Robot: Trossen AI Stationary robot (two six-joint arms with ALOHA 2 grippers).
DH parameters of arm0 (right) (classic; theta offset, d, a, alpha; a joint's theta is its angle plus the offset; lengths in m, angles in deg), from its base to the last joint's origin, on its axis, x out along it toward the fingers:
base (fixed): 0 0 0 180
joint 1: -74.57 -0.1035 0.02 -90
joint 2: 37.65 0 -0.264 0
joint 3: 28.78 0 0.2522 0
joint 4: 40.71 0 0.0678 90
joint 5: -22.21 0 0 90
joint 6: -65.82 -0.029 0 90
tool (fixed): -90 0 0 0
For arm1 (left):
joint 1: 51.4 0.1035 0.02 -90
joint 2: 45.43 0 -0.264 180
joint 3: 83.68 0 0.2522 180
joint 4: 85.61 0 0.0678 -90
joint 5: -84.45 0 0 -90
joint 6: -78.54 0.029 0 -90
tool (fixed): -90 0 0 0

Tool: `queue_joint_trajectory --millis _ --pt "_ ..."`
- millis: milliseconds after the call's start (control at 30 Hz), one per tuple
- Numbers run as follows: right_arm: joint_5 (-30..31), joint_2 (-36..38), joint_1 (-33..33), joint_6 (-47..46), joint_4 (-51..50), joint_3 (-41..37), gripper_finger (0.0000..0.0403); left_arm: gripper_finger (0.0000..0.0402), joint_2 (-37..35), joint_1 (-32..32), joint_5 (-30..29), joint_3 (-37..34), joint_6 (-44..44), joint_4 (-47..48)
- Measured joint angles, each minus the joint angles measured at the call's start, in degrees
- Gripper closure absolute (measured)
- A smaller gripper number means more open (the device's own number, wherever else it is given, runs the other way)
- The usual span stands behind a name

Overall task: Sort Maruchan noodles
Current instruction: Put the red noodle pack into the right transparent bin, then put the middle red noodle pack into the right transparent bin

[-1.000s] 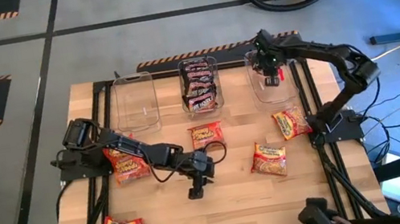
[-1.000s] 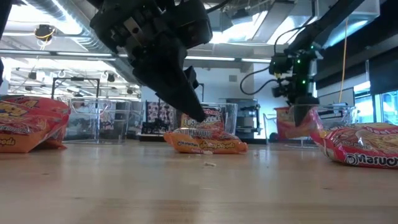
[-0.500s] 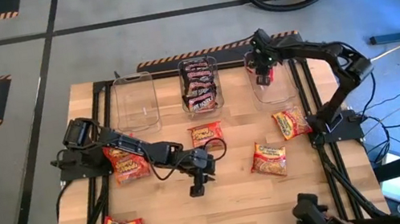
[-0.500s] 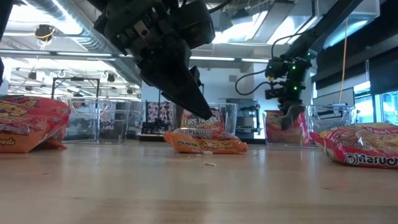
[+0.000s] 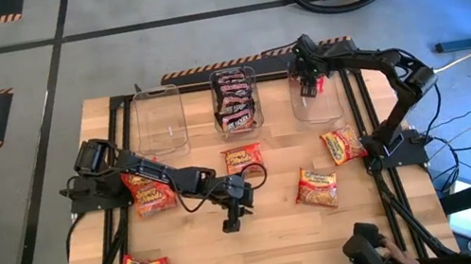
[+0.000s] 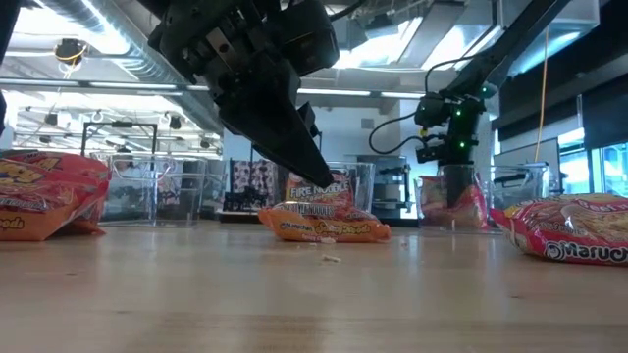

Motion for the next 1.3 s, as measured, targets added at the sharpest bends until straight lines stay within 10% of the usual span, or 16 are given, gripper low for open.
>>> queue_joint_trajectory --millis 267,933,1300 --pt "5.47 2.51 -0.79 0.69 1.91 0.00 0.0158 0.0319 0.00 -0.02 0.35 0.00 0.13 0.00" --pt "9.56 5.45 -5.54 -1.06 -4.40 1.19 0.0152 0.0319 0.02 -0.22 0.31 0.00 0.19 -0.23" --pt "-0.10 14.68 -18.54 -26.46 -28.64 11.39 0.0167 0.0319 0.04 -1.41 -3.58 -0.02 -2.49 -2.31"
